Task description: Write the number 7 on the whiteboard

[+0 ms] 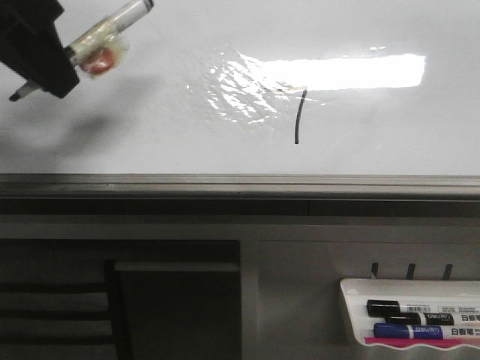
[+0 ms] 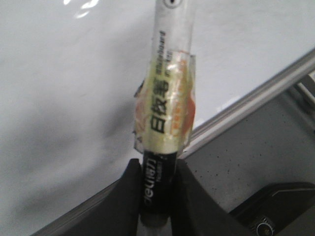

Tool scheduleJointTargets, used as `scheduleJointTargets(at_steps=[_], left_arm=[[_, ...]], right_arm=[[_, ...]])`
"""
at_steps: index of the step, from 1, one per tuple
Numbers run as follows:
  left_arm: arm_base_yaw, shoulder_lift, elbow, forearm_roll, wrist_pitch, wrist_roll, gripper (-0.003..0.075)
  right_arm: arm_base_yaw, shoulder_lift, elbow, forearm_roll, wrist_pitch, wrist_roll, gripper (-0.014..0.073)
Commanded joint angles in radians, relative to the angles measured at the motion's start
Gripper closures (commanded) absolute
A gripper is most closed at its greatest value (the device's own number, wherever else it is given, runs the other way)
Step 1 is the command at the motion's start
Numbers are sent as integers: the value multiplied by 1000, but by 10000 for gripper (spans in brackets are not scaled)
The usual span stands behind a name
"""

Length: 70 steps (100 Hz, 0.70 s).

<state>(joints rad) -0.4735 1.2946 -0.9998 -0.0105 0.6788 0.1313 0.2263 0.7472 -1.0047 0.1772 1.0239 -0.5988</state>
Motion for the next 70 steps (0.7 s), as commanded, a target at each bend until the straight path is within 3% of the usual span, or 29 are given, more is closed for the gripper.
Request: scheduleJointTargets(at_steps=[1, 17, 29, 70], left_arm=[[52, -32, 22, 0, -139, -74, 741], [131, -25, 124, -12, -371, -195, 741], [140, 3, 157, -24, -499, -197, 741], [140, 75, 155, -34, -540, -197, 740]], right_arm=[[-7, -1, -4, 5, -84, 7, 263], [-7, -1, 37, 12, -128, 8, 263], [-7, -1, 54, 12, -143, 8, 263], [-7, -1, 63, 12, -165, 8, 263]])
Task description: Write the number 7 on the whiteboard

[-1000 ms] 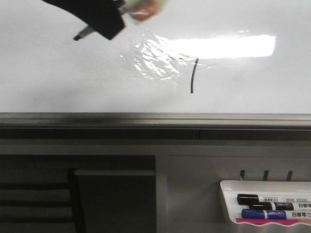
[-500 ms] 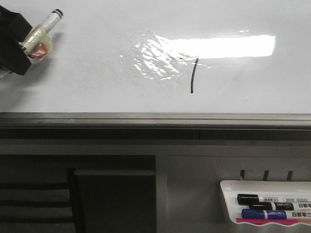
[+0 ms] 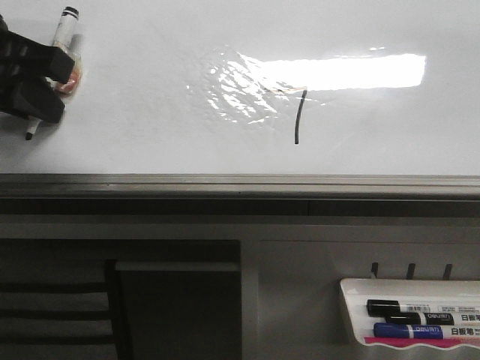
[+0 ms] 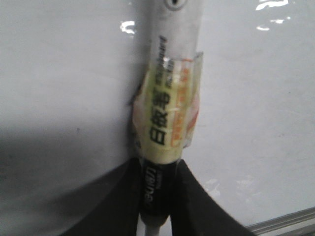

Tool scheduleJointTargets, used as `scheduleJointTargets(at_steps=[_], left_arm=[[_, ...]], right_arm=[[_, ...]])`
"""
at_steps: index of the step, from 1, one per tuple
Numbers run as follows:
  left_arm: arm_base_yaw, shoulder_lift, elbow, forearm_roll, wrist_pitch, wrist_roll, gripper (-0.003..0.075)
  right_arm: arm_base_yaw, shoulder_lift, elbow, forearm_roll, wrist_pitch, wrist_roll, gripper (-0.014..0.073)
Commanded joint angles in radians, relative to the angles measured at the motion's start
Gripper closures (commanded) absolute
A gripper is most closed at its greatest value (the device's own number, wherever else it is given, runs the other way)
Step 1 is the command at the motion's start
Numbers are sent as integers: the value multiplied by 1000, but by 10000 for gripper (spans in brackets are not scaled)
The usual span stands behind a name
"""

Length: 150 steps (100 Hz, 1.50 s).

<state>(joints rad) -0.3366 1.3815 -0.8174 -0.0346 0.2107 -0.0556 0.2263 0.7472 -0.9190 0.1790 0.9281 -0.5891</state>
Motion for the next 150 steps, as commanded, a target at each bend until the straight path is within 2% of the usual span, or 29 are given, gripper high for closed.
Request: scheduleJointTargets(at_steps=[1, 16, 42, 57, 72, 92, 113, 121, 128, 150], left_arm=[[3, -12, -28, -10, -72, -10, 740], [3, -12, -28, -9, -70, -2, 715], [3, -38, -28, 61, -60, 0, 482], [3, -125, -28, 90, 2, 0, 435], [3, -260, -28, 95, 121, 0, 436], [3, -470, -14, 143, 299, 0, 440], [3, -671, 105, 155, 248, 0, 440], [3, -726, 153, 155, 224, 0, 450], [3, -759, 188, 155, 199, 0, 495], [3, -772, 256, 155, 78, 0, 742]], right_arm=[[-7, -1, -23, 11, -70, -2, 263], [-7, -1, -21, 16, -78, 1, 263], [-7, -1, -21, 17, -94, 56, 265], [-7, -3, -21, -17, -88, 229, 330], [-7, -17, -21, -99, -69, 398, 417], [-7, -100, 3, -108, -59, 450, 512], [-7, -234, 141, -108, -135, 484, 651], [-7, -290, 188, -95, -176, 486, 658], [-7, -326, 216, -93, -193, 486, 658], [-7, -360, 234, -93, -200, 486, 658]])
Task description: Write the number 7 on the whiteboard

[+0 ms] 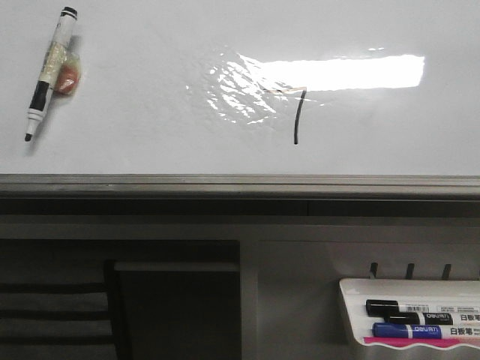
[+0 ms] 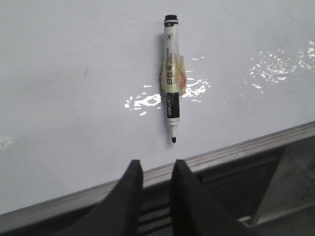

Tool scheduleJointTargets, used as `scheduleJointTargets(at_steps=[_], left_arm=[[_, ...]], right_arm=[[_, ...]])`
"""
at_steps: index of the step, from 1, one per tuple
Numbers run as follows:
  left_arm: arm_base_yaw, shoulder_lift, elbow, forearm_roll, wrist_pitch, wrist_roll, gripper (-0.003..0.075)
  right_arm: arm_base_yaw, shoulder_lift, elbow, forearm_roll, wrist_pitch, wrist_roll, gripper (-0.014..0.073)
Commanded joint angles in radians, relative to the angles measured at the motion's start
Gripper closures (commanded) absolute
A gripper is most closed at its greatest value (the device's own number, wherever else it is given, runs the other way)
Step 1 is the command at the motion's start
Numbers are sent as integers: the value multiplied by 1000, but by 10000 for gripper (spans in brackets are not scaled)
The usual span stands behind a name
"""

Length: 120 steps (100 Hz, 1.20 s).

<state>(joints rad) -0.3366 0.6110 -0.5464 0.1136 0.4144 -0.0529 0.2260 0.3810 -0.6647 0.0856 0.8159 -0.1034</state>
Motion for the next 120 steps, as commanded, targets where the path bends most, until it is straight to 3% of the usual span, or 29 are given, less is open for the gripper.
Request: scheduleJointTargets(at_steps=[1, 72, 97, 120], left_arm=[[3, -2, -12, 7, -128, -3, 739], [3, -29, 1, -22, -138, -3, 741], [106, -266, 196, -60, -238, -3, 741], [195, -507, 446, -205, -332, -3, 741]], right_arm=[[-7, 6, -20, 0, -88, 0, 658], [-7, 6, -18, 0, -84, 0, 658], [-7, 6, -18, 0, -82, 0, 658], [-7, 6, -18, 0, -82, 0, 658]])
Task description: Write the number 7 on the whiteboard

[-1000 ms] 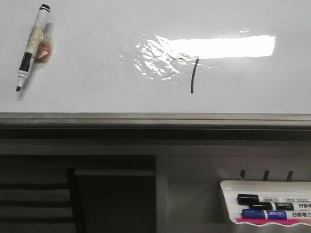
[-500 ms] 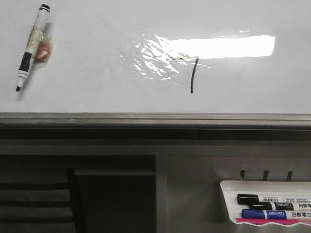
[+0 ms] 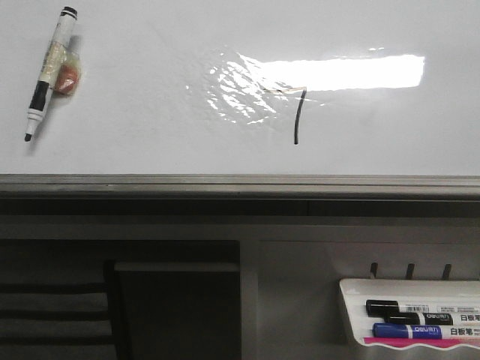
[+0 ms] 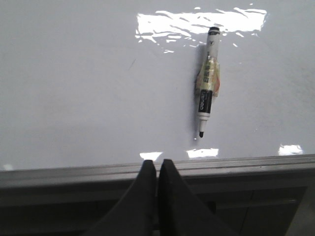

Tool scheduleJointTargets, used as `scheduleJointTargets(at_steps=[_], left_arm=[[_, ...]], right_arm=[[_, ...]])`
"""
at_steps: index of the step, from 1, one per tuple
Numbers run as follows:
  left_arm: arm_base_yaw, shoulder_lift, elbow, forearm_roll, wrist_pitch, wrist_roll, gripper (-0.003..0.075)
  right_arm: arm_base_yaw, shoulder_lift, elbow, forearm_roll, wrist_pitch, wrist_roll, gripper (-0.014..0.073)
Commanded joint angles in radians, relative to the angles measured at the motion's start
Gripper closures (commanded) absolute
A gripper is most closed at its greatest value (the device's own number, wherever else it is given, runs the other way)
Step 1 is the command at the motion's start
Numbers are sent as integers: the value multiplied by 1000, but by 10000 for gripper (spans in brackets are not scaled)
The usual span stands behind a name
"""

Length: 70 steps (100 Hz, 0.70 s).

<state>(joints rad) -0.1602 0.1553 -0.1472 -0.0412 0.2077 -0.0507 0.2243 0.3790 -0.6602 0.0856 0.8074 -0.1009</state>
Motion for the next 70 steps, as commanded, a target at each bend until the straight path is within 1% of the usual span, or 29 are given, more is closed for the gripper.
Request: scheduleJointTargets(at_steps=[1, 15, 21, 24, 32, 70], left_arm=[[24, -64, 61, -52, -133, -5, 741], [27, -180, 158, -52, -176, -5, 741], [27, -191, 184, -52, -216, -5, 741], [27, -187, 180, -52, -192, -5, 741], [27, -189, 180, -52, -179, -5, 741], [27, -189, 180, -52, -177, -5, 741]], right_arm=[[-5, 8, -22, 0, -73, -3, 658], [-5, 8, -22, 0, -73, -3, 658], [-5, 8, -22, 0, -75, -3, 658], [-5, 8, -22, 0, -73, -3, 658], [-5, 8, -22, 0, -73, -3, 658], [-5, 8, -22, 0, -73, -3, 658]])
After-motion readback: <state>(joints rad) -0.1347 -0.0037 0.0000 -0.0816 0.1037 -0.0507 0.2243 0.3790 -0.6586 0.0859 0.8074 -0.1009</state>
